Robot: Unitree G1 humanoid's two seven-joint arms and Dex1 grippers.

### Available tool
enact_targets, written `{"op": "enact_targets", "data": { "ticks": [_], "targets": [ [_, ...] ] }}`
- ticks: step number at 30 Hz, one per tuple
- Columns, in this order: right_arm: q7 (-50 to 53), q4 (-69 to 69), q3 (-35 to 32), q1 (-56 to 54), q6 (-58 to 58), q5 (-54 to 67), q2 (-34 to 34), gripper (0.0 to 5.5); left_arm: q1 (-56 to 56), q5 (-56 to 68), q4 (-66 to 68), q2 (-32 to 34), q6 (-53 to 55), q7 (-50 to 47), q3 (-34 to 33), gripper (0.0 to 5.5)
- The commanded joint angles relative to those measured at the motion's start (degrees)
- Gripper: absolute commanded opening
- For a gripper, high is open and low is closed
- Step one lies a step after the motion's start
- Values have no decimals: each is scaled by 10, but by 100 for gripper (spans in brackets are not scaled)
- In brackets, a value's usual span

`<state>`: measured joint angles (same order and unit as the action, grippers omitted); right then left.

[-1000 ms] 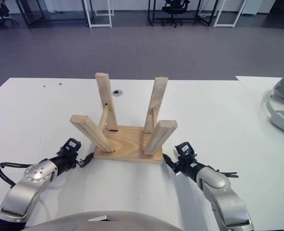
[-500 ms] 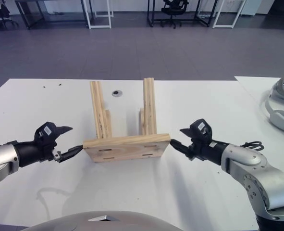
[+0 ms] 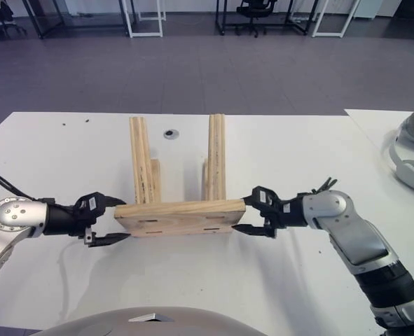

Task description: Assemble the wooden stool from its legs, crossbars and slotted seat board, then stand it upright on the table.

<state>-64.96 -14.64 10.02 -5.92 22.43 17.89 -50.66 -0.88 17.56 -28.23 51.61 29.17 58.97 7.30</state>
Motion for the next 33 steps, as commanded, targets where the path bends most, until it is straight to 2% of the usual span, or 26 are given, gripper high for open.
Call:
{"op": "enact_targets", "data": {
  "ticks": [1, 7, 12, 16, 17, 19, 21, 23, 25, 27, 29, 31, 33],
  "targets": [
    [-1, -4, 2, -11, -4, -2, 10, 285, -15, 2, 13, -6, -10, 8, 10, 368],
    [-6, -11, 3, -16, -9, 0, 22, 178, -19, -4, 31, -9, -28, 15, 9, 267],
    [-19, -15, 3, -13, -6, 8, 27, 151, -32, 4, 53, -28, -50, 28, 17, 186],
    [-57, -15, -13, -48, 2, 41, 23, 151, -79, 80, 55, -14, -33, 99, -23, 168],
    [-76, -21, -30, -77, 31, 77, 19, 150, -110, 129, 52, 1, -1, 130, -47, 163],
    [-124, -21, -77, -190, 163, 215, 3, 149, -220, 311, 61, 32, 143, 165, -111, 156],
    [-143, -5, -118, -310, 339, 386, -19, 149, -302, 487, 71, 59, 274, 159, -148, 153],
    [-194, 76, -123, -483, 566, 516, -50, 149, -413, 646, 142, 116, 411, 158, -140, 150],
    [-258, 228, 0, -690, 686, 620, -91, 148, -594, 714, 297, 134, 582, 183, -96, 142],
    [-274, 322, 167, -819, 701, 752, -124, 142, -694, 821, 386, 169, 633, 192, 19, 136],
    [-275, 386, 261, -854, 701, 809, -99, 136, -692, 891, 431, 186, 633, 182, 108, 134],
    [-275, 369, 308, -818, 701, 838, -112, 135, -652, 920, 444, 195, 633, 166, 152, 134],
    [-266, 324, 338, -735, 701, 853, -147, 135, -558, 913, 437, 199, 633, 128, 144, 134]
  ]
}}
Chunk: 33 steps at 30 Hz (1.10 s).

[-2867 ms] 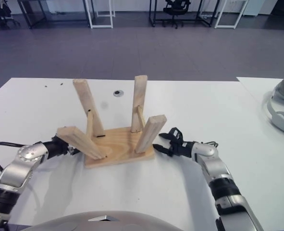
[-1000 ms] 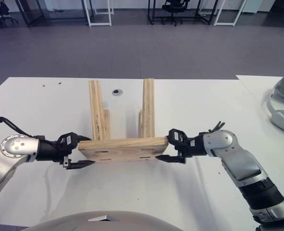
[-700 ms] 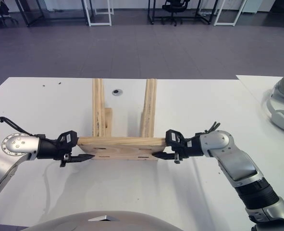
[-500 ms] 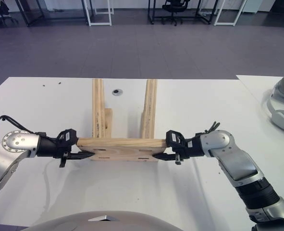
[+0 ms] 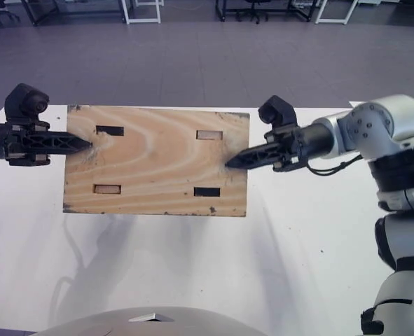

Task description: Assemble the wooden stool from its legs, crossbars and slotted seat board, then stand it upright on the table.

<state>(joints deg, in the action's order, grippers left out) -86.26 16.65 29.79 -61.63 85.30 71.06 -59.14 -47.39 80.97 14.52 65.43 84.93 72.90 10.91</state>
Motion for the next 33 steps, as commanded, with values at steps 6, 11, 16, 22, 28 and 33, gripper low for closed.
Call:
{"op": "enact_targets", "data": {
  "ticks": [6, 11, 16, 22, 28, 33],
  "targets": [
    [108, 0, 125, -4, 67, 379, -72, 135, 104, 308, -34, 49, -3, -209, 69, 134],
    [279, 51, 43, 108, 3, 414, -93, 222, 171, 320, -27, 48, -77, -360, -11, 235],
    [412, 22, -141, 282, -111, 409, -109, 322, 238, 313, -8, 33, -141, -456, -135, 322],
    [586, -150, -379, 548, -438, 180, 38, 432, 367, -14, -7, -21, -380, -387, -232, 431],
    [790, -24, -319, 522, -780, -256, 256, 432, 360, -391, 1, -224, -746, -572, -177, 447],
    [826, 97, -331, 468, -863, -395, 328, 432, 305, -507, 107, -289, -823, -609, -186, 447]
  ]
}}
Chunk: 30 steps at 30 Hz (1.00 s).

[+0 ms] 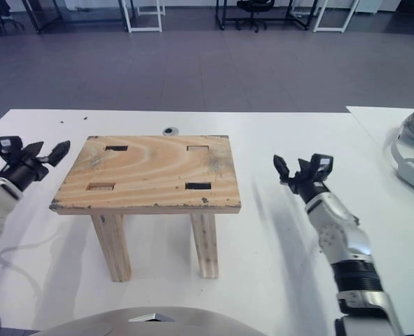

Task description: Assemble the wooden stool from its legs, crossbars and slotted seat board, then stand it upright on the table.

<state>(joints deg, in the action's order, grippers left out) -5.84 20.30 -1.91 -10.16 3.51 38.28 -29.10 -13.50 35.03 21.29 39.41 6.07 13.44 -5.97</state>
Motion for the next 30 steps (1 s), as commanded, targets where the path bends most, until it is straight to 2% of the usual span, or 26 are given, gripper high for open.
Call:
{"op": "enact_targets", "data": {
  "ticks": [1, 7, 15, 30],
  "targets": [
    [29, 79, -20, -58, -61, -90, 36, 432, -34, -72, 48, -32, -51, -12, -16, 447],
    [32, 138, -59, -93, -110, -159, 60, 432, -67, -133, 114, -38, -93, 36, -30, 447],
    [43, 154, -61, -100, -166, -248, 90, 432, -154, -177, 186, -68, -102, 51, -36, 447],
    [40, 164, -91, -107, -168, -306, 87, 432, -152, -199, 184, -83, -116, 61, -66, 447]
  ]
}}
